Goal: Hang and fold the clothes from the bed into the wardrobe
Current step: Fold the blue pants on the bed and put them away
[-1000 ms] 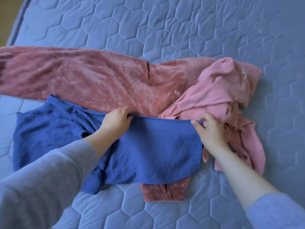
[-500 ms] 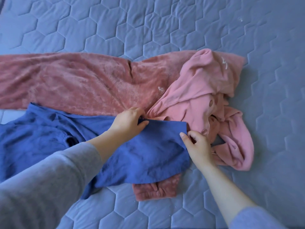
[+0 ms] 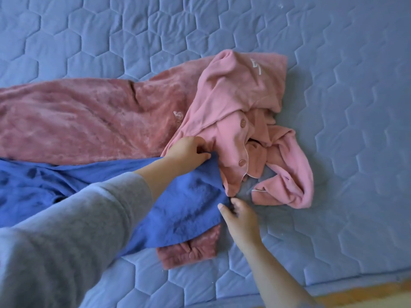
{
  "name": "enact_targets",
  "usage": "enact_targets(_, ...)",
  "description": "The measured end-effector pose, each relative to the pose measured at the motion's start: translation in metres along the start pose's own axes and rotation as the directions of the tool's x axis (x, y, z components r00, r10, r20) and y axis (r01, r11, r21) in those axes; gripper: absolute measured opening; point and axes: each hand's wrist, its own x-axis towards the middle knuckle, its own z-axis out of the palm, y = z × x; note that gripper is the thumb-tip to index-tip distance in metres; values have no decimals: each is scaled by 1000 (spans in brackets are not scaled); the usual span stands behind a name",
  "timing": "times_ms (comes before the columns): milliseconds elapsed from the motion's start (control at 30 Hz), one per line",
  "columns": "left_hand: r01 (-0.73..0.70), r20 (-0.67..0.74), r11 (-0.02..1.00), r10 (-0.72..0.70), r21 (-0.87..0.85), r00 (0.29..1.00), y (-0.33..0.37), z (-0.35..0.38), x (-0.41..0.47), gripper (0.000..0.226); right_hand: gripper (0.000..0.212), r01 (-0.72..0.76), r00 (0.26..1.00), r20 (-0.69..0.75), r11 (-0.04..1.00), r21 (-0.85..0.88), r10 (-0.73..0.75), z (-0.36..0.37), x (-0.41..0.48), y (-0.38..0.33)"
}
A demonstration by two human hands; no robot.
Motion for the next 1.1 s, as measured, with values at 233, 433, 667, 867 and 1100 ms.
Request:
enact_targets(233,15,1,991,-15,-135,1000,7,-4,2,13,20,-21,999,-28,980,198,27,-14,1,6)
enact_targets(433,-33,-89,999,32,-3,996,10,12,0,7,27,-30,998,-57,995,100,36,-20,-4,16)
enact_targets(667,-64,-222,992,39,-107,974,-2,0,-23,16,25,32,970,-240,999,-37,-40,-17,-16,-12)
enact_targets(867,51,-309,984,-103,-170,946,-49,-36,-90,8,18,210,967,-126,973,-96,-221,5,-55,-58)
enact_targets(1100,298,-341,929,-359,-217,869,-156,-62,-201,4,16,280,960,40,950,-135,-277,82,-104,-106)
